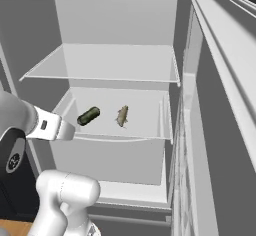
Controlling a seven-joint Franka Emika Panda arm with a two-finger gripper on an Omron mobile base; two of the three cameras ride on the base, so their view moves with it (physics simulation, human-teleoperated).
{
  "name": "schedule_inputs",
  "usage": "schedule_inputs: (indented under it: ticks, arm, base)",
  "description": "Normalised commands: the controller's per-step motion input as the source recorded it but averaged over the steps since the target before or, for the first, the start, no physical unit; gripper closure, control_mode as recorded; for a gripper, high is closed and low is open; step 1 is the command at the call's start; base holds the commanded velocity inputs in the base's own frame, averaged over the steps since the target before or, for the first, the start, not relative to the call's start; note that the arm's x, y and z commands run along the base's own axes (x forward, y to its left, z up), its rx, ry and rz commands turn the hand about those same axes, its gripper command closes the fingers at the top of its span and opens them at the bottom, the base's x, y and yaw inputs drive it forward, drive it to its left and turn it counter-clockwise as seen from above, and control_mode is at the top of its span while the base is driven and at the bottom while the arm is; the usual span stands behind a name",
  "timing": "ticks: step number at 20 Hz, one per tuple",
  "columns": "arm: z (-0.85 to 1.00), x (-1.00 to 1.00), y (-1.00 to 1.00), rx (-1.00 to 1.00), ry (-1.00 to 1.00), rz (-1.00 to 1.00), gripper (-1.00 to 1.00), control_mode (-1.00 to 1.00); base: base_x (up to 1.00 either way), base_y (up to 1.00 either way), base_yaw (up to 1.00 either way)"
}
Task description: Place one cucumber and one fish in each tupperware on the nearby counter, to pack two identical lunches.
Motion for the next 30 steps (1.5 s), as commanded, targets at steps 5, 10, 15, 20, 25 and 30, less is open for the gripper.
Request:
schedule_inputs:
  ticks: [5, 10, 15, 20, 25, 30]
  arm:
    - [0.0, 0.66, 0.45, 0.01, -0.12, -0.02, -1.0, -1.0]
    - [-0.06, 0.51, 0.11, 0.01, 0.03, 0.0, -1.0, -1.0]
    - [-0.3, 0.39, -0.11, 0.06, 0.14, 0.0, -1.0, -1.0]
    - [-0.28, 0.41, 0.0, 0.01, 0.15, 0.0, -1.0, -1.0]
    - [-0.41, 0.37, 0.01, 0.02, 0.03, 0.0, -1.0, -1.0]
    - [-0.32, 0.4, 0.24, 0.0, 0.0, 0.0, -1.0, -1.0]
  base:
    - [0.0, 0.0, 0.0]
    - [0.0, 0.0, 0.0]
    - [0.0, 0.0, 0.0]
    - [0.0, 0.0, 0.0]
    - [0.0, 0.0, 0.0]
    - [0.0, 0.0, 0.0]
